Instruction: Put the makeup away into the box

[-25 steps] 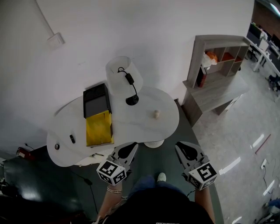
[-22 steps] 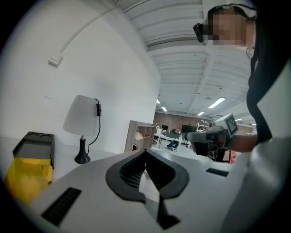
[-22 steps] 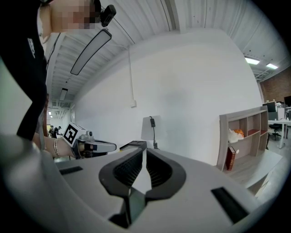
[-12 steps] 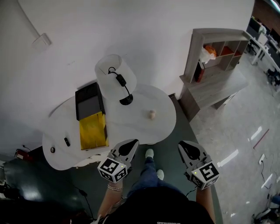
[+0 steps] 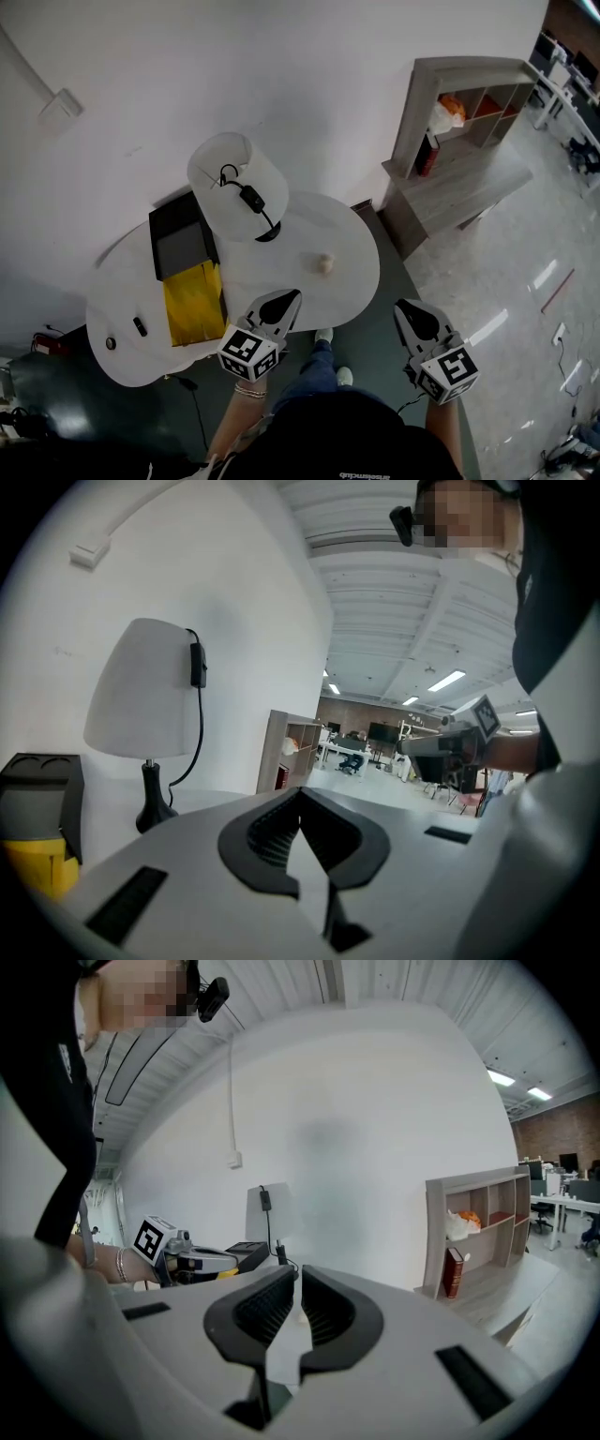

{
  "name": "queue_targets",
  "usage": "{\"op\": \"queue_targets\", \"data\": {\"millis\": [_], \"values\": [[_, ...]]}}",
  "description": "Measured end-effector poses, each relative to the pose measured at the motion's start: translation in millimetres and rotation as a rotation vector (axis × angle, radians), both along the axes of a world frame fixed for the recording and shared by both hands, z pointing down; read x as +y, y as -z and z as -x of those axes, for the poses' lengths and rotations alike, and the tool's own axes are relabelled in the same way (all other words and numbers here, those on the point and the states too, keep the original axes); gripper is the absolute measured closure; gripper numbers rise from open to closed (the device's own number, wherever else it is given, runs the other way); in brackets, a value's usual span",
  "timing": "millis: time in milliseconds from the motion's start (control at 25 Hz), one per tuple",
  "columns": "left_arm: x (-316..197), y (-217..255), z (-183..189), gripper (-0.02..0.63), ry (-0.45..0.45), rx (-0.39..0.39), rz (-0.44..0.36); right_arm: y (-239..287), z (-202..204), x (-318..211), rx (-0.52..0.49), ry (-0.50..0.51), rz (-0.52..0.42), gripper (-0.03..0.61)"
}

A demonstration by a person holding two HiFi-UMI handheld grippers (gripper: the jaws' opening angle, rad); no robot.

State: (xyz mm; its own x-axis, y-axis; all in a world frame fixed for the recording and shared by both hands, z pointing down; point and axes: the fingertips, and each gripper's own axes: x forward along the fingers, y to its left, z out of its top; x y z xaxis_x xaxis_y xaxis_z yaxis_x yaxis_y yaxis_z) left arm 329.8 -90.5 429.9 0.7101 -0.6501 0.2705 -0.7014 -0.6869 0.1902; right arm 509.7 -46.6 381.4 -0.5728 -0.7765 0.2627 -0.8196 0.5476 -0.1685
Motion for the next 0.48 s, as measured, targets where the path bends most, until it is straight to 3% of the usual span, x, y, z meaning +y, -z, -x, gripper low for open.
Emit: {"op": "queue_targets", "data": {"millis": [240, 480], "values": [[-35, -10, -8, 0.6, -0.055, -0.018, 0.006, 0, 7, -34, 0.001, 0.01, 0.011, 0.555], [-60, -18, -12, 0.598, -0.089, 0.006, 0.031, -2, 25, -62, -0.065, 0.005, 0.049, 0.555]]}}
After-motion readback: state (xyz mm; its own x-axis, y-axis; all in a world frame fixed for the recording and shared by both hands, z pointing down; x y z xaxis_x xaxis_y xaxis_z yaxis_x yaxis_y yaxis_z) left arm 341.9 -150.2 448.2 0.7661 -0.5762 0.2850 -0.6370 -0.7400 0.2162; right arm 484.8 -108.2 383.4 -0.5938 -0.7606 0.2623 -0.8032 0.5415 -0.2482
